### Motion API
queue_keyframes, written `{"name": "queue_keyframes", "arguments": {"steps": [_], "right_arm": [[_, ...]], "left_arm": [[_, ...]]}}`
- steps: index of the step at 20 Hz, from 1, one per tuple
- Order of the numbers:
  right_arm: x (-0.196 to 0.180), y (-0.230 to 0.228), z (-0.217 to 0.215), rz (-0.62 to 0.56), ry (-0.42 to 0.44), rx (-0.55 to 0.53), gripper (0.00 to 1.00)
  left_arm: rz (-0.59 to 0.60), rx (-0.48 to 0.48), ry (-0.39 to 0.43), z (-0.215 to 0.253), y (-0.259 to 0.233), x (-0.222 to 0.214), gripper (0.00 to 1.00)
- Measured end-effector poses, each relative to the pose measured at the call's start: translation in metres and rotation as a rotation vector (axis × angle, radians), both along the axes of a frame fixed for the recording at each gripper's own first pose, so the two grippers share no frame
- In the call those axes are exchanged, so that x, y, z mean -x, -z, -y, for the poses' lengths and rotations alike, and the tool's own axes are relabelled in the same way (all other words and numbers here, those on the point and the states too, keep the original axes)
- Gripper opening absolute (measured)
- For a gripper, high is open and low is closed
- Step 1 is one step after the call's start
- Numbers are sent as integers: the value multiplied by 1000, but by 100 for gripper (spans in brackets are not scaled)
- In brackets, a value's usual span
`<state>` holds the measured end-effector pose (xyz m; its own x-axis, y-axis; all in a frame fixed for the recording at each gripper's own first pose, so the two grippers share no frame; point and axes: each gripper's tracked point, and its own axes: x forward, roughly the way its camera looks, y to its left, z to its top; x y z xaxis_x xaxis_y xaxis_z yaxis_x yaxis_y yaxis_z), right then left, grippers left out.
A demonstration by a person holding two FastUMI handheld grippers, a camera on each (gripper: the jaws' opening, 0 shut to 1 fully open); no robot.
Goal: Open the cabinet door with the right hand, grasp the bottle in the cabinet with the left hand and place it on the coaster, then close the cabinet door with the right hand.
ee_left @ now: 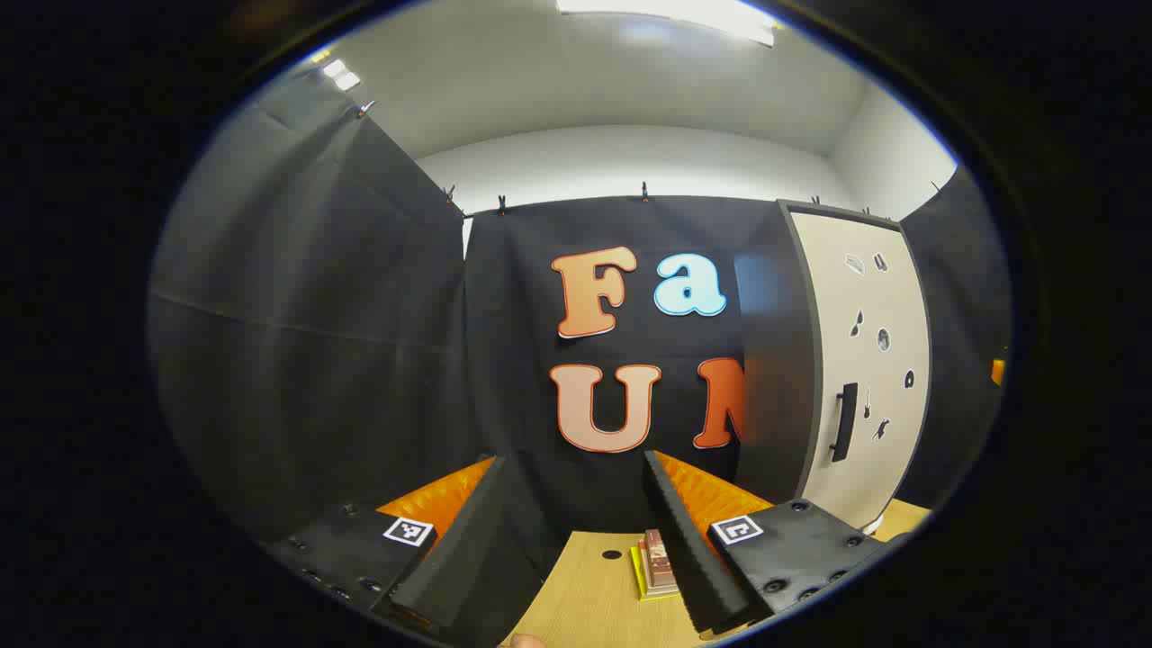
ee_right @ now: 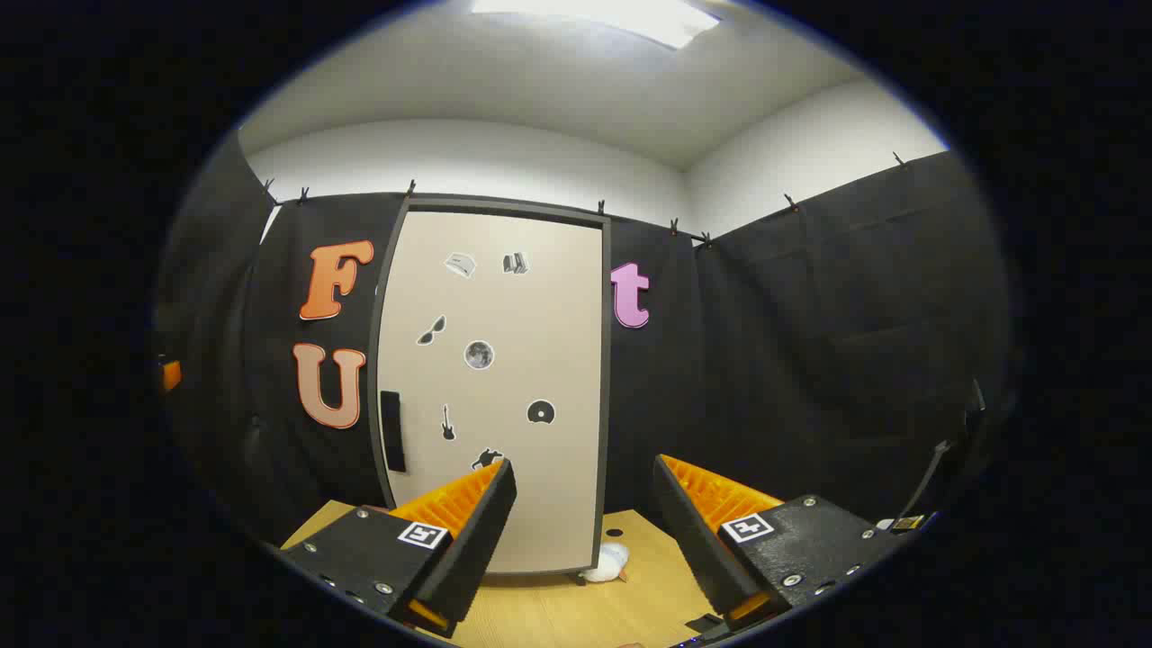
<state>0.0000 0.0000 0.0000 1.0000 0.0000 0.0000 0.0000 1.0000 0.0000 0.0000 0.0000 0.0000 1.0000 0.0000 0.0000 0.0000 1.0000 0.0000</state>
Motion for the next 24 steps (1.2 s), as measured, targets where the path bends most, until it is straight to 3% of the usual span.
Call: {"name": "queue_keyframes", "arguments": {"steps": [2, 8, 22, 24], "right_arm": [[0, -2, 2, 3, -9, -10, 95], [-4, -2, 8, -26, -15, -18, 95], [24, -28, -8, 17, -44, 35, 95], [24, -27, -9, 13, -41, 47, 95]], "left_arm": [[4, -9, -6, 0, -3, 3, 94], [4, -25, -33, -3, -10, 14, 96], [31, -51, -52, -30, -35, 37, 93], [36, -49, -52, -31, -37, 39, 96]]}}
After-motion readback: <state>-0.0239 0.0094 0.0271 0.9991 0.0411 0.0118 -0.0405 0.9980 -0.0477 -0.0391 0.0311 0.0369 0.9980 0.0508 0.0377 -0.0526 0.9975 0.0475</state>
